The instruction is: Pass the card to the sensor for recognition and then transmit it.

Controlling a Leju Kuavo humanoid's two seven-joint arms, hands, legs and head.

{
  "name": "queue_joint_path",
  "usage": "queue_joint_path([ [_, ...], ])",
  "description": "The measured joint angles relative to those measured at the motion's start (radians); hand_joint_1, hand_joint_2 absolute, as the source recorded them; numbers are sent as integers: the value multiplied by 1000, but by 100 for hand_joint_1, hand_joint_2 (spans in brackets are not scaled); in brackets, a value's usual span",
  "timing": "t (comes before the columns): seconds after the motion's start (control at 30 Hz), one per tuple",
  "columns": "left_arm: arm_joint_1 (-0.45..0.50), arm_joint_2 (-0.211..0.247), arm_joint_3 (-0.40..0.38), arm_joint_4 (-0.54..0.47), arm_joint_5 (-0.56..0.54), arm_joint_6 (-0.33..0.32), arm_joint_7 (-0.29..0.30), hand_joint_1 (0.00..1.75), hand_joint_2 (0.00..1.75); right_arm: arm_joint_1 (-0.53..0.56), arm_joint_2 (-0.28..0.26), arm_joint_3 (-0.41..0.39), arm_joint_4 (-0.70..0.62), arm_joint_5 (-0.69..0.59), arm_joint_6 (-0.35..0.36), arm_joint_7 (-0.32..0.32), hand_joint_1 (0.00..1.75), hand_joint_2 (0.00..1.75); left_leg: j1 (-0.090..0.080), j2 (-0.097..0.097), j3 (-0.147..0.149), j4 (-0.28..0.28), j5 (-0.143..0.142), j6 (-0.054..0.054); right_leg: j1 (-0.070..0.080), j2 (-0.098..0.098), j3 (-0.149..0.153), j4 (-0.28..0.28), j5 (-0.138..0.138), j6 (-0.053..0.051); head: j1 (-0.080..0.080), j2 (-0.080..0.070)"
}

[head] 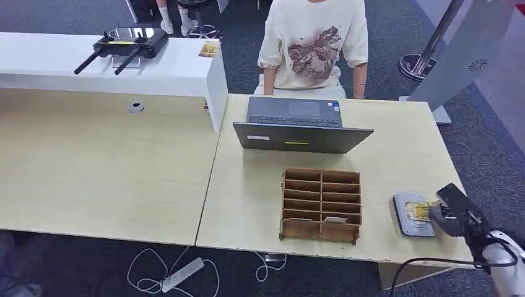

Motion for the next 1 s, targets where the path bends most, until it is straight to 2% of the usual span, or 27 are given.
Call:
queue_joint_path([
  [0.23,-1,0,-4,0,0,0,4,0,0,-10,7,27,7,36,-47,23,175,175,0,0,0,0,0,0,0,1,0,0,0,0,0,0],
  [1.0,-3,2,-4,-1,3,0,5,0,0,-19,15,33,8,28,-38,4,175,175,0,0,1,0,0,0,0,1,1,0,0,0,0,0],
])
